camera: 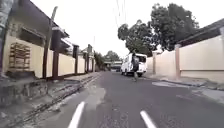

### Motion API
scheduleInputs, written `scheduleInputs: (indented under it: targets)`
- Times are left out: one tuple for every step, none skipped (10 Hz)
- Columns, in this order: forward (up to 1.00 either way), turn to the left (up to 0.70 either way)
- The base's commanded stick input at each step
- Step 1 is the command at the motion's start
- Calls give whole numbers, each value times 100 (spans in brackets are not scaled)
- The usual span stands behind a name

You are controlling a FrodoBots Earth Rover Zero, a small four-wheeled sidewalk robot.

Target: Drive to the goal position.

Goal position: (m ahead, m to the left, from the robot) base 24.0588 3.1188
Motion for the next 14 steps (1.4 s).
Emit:
scheduleInputs:
  targets:
    - [70,0]
    - [70,0]
    - [70,0]
    - [70,0]
    - [70,0]
    - [70,0]
    - [70,0]
    - [70,0]
    - [70,0]
    - [70,0]
    - [70,0]
    - [70,0]
    - [70,0]
    - [70,0]
